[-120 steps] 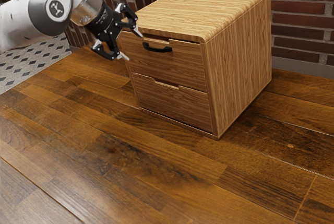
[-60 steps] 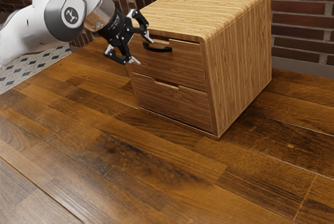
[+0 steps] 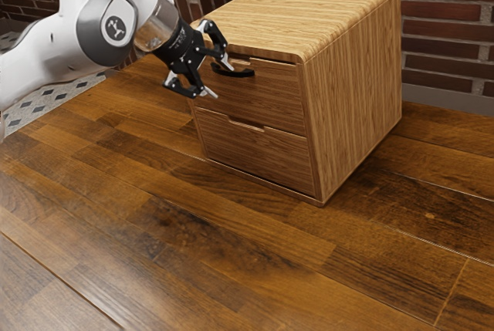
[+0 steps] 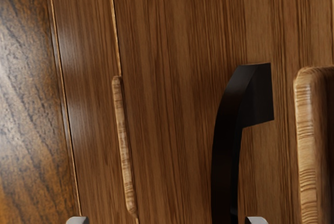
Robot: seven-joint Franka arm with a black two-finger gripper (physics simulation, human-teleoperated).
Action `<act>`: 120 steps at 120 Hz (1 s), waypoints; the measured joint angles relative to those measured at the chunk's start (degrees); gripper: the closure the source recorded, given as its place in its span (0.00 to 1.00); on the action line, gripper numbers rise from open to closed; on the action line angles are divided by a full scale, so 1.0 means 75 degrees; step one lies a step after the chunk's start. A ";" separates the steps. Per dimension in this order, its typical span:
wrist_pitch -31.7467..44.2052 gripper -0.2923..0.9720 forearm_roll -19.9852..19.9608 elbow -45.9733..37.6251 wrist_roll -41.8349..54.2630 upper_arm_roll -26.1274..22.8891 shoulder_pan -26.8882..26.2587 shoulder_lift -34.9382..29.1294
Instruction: Pull the drawer handle with one arm to open the drawer
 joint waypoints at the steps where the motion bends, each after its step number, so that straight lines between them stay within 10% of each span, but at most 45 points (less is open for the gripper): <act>1: 0.0001 0.51 0.0000 0.0000 0.0000 0.0000 0.0000 0.0001; 120: -0.0014 0.70 0.0055 -0.0175 0.0017 0.0045 0.0040 -0.0290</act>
